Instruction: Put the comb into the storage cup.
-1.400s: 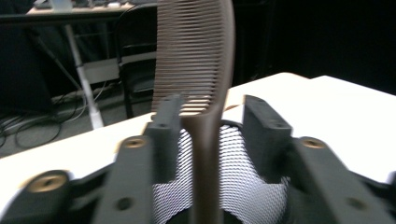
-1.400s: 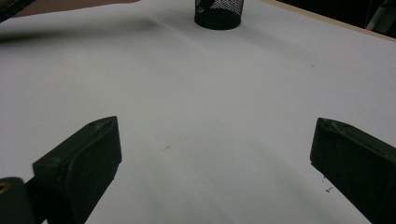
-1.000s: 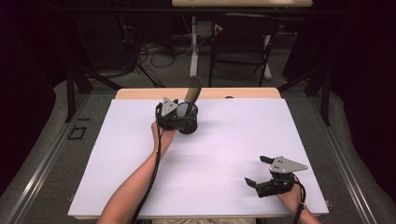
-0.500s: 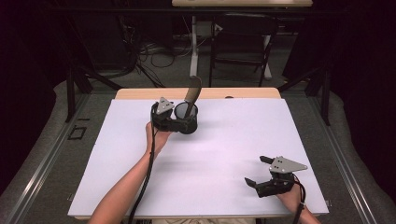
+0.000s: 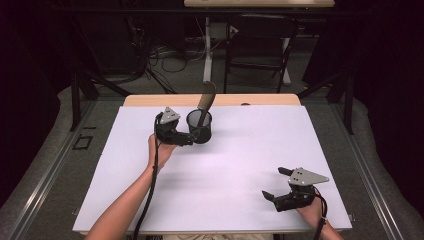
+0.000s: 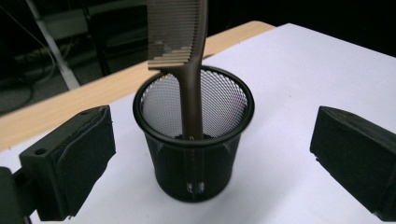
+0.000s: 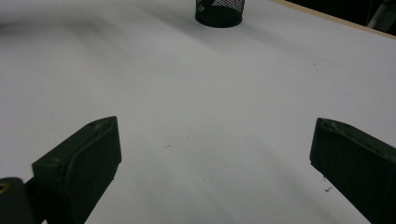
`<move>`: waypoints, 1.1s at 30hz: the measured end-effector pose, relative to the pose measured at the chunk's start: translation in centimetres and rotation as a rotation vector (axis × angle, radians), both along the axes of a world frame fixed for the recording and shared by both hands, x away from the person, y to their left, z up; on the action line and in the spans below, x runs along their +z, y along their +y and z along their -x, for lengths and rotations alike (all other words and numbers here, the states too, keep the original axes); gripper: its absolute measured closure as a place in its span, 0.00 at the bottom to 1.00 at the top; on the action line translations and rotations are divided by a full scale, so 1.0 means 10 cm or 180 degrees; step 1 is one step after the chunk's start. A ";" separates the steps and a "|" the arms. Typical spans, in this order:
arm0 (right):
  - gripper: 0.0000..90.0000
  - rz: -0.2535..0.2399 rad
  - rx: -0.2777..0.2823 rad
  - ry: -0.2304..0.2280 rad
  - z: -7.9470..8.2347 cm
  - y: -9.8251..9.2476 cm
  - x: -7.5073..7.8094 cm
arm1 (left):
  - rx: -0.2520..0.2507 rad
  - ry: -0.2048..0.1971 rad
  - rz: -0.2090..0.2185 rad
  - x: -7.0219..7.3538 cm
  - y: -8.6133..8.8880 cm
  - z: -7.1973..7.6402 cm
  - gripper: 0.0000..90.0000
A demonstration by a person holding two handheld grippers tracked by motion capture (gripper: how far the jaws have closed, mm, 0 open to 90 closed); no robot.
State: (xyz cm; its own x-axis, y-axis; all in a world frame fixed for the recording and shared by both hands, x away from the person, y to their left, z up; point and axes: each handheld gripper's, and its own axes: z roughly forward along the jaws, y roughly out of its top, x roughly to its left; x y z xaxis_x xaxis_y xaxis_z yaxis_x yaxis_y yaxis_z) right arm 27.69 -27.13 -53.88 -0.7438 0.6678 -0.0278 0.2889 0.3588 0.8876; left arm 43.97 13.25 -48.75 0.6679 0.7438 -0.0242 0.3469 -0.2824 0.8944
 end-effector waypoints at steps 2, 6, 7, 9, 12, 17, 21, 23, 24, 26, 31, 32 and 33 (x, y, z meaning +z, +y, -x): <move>0.02 0.0013 0.0016 0.0001 0.00 0.01 0.00 | -0.0014 0.0027 -0.0060 0.00 0.02 0.02 0.00; 0.02 0.0016 0.0020 0.0013 0.00 0.01 0.00 | -0.0039 0.0052 -0.0097 0.03 0.06 0.08 0.00; 0.02 0.0018 0.0017 0.0013 0.00 0.01 0.00 | -0.0042 0.0048 -0.0128 0.03 0.07 0.10 0.00; 0.02 0.0017 0.0013 0.0007 0.00 0.00 0.00 | -0.0052 0.0054 -0.0151 0.04 0.09 0.13 0.00; 0.02 0.0009 -0.0003 0.0018 0.00 0.00 0.00 | -0.0059 0.0083 -0.0201 0.04 0.14 0.18 0.00; 0.02 -0.0004 -0.0006 0.0014 0.00 -0.01 0.00 | -0.0042 0.0122 -0.0218 0.03 0.23 0.26 0.00; 0.02 0.0000 0.0001 0.0013 0.01 -0.01 0.00 | -0.0062 0.0167 -0.0266 0.04 0.28 0.30 0.00; 0.02 -0.0004 -0.0005 0.0013 0.00 0.00 0.00 | -0.0057 0.0164 -0.0270 0.05 0.30 0.33 0.00; 0.02 -0.0008 -0.0004 0.0014 0.00 -0.01 0.00 | -0.0057 0.0168 -0.0277 0.05 0.31 0.34 0.00; 0.02 -0.0004 -0.0001 0.0020 0.00 -0.01 0.00 | -0.0048 0.0179 -0.0269 0.04 0.33 0.36 0.00; 0.02 0.0004 0.0000 0.0020 0.00 -0.01 0.00 | -0.0032 0.0183 -0.0267 0.00 0.36 0.46 0.00; 0.02 0.0009 0.0000 0.0020 0.00 0.00 0.00 | -0.0043 0.0182 -0.0269 0.00 0.36 0.47 0.00; 0.02 0.0010 -0.0002 0.0020 0.00 0.00 0.00 | -0.0033 0.0176 -0.0266 -0.01 0.37 0.49 0.00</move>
